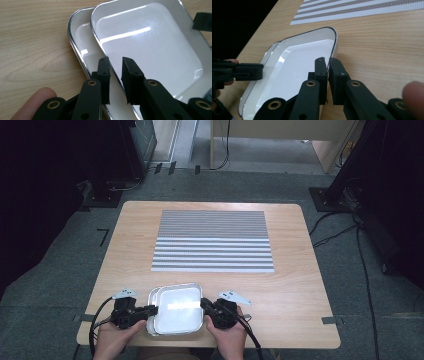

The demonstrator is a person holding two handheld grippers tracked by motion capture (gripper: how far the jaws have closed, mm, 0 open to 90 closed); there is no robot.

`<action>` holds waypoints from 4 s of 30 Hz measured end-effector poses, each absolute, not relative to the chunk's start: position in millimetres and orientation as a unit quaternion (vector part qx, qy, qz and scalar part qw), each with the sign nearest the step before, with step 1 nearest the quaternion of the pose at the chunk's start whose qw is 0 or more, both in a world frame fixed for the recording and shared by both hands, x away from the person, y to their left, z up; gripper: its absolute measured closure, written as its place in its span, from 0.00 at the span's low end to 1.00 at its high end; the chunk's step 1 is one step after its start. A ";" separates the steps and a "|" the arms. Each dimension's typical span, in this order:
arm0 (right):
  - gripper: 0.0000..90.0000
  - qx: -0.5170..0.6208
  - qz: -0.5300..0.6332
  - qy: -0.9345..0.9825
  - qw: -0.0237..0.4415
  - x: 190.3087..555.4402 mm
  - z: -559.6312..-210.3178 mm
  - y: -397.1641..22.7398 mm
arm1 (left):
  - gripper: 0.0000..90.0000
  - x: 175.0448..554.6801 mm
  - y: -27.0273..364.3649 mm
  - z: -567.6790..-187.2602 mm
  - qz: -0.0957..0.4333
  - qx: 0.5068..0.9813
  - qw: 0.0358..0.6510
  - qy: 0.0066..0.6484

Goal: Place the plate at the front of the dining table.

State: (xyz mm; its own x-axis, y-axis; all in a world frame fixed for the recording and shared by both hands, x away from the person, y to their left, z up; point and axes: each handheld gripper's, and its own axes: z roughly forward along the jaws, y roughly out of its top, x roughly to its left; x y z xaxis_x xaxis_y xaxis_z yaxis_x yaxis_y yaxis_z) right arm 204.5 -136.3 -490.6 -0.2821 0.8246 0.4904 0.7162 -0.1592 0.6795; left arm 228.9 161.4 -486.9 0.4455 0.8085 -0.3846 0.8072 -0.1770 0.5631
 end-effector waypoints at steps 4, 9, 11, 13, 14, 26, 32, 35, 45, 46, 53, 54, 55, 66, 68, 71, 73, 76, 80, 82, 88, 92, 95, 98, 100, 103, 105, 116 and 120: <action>0.95 0.586 0.460 0.661 0.083 201.7 -488.8 -131.6 | 0.86 228.2 157.1 -485.8 0.010 0.771 0.350 0.531; 0.93 0.578 0.433 0.679 0.133 197.5 -488.4 -120.1 | 0.85 226.1 144.2 -486.7 0.034 0.782 0.323 0.531; 0.93 0.578 0.427 0.680 0.144 196.6 -488.2 -117.7 | 0.85 225.8 142.7 -486.2 0.037 0.783 0.320 0.533; 0.94 0.585 0.426 0.675 0.145 196.5 -487.9 -117.0 | 0.86 225.4 141.5 -486.0 0.038 0.781 0.320 0.535; 0.94 0.585 0.426 0.675 0.145 196.5 -487.9 -117.0 | 0.86 225.4 141.5 -486.0 0.038 0.781 0.320 0.535; 0.97 0.610 0.449 0.633 0.160 192.3 -489.6 -120.2 | 0.88 222.7 137.7 -483.5 0.047 0.768 0.344 0.539; 0.98 0.606 0.467 0.624 0.157 191.3 -488.9 -124.9 | 0.90 221.0 135.0 -479.6 0.062 0.762 0.353 0.539; 0.98 0.605 0.479 0.617 0.157 191.1 -490.3 -127.7 | 0.90 220.0 133.6 -479.0 0.068 0.758 0.357 0.541; 0.95 0.600 0.484 0.622 0.140 193.9 -497.1 -131.3 | 0.91 223.0 134.4 -485.2 0.065 0.745 0.361 0.556; 0.94 0.596 0.482 0.625 0.150 193.5 -497.5 -130.5 | 0.91 222.7 134.1 -485.1 0.067 0.746 0.361 0.556; 0.90 0.605 0.463 0.631 0.148 197.7 -499.2 -127.9 | 0.91 220.7 133.6 -485.0 0.077 0.744 0.365 0.555; 0.92 0.605 0.462 0.632 0.147 197.6 -498.8 -127.3 | 0.91 220.7 133.5 -485.0 0.077 0.743 0.365 0.555; 0.93 0.608 0.456 0.633 0.150 197.3 -497.5 -125.2 | 0.91 220.7 133.6 -485.0 0.076 0.743 0.365 0.556; 0.98 0.626 0.478 0.595 0.160 195.3 -494.0 -122.4 | 0.92 218.4 131.3 -482.0 0.086 0.733 0.376 0.560; 0.99 0.624 0.481 0.592 0.167 194.5 -492.0 -122.7 | 0.93 217.7 129.6 -480.3 0.094 0.729 0.383 0.560; 0.99 0.623 0.486 0.590 0.170 193.7 -490.4 -123.9 | 0.94 218.7 128.0 -478.3 0.098 0.722 0.392 0.562; 0.99 0.622 0.489 0.588 0.170 193.2 -489.0 -125.9 | 0.95 219.3 126.5 -476.4 0.101 0.719 0.396 0.562; 0.99 0.620 0.491 0.587 0.172 193.8 -486.9 -128.7 | 0.95 220.9 123.1 -473.8 0.105 0.719 0.399 0.559; 0.99 0.626 0.493 0.581 0.166 197.3 -488.0 -133.7 | 0.95 224.4 118.7 -475.0 0.107 0.719 0.397 0.560; 0.99 0.630 0.495 0.576 0.159 199.3 -488.7 -136.4 | 0.95 225.5 117.3 -474.5 0.106 0.718 0.399 0.561; 0.99 0.632 0.501 0.571 0.156 203.3 -483.8 -142.1 | 0.97 231.0 111.1 -464.4 0.116 0.715 0.406 0.557; 0.99 0.632 0.506 0.565 0.159 207.5 -478.2 -148.1 | 0.97 238.8 105.3 -456.9 0.117 0.716 0.413 0.550; 0.99 0.632 0.509 0.562 0.161 211.5 -472.4 -153.1 | 0.97 243.8 101.4 -451.8 0.116 0.716 0.418 0.547; 0.99 0.629 0.512 0.562 0.166 216.2 -466.5 -158.3 | 0.97 249.6 97.4 -445.2 0.117 0.718 0.421 0.542; 0.99 0.627 0.514 0.561 0.169 219.9 -462.3 -161.3 | 0.98 254.5 94.9 -440.0 0.118 0.718 0.425 0.539; 0.99 0.623 0.518 0.561 0.171 225.7 -454.9 -166.4 | 0.98 263.6 91.6 -433.1 0.110 0.712 0.437 0.538; 0.99 0.618 0.522 0.560 0.179 233.2 -447.7 -172.6 | 0.98 272.9 89.1 -429.3 0.096 0.706 0.449 0.538; 0.99 0.615 0.515 0.563 0.200 267.3 -427.8 -185.6 | 0.99 314.7 74.0 -419.4 0.093 0.705 0.456 0.534; 0.99 0.613 0.510 0.569 0.200 285.5 -423.5 -189.4 | 0.99 331.8 69.9 -420.2 0.088 0.703 0.455 0.539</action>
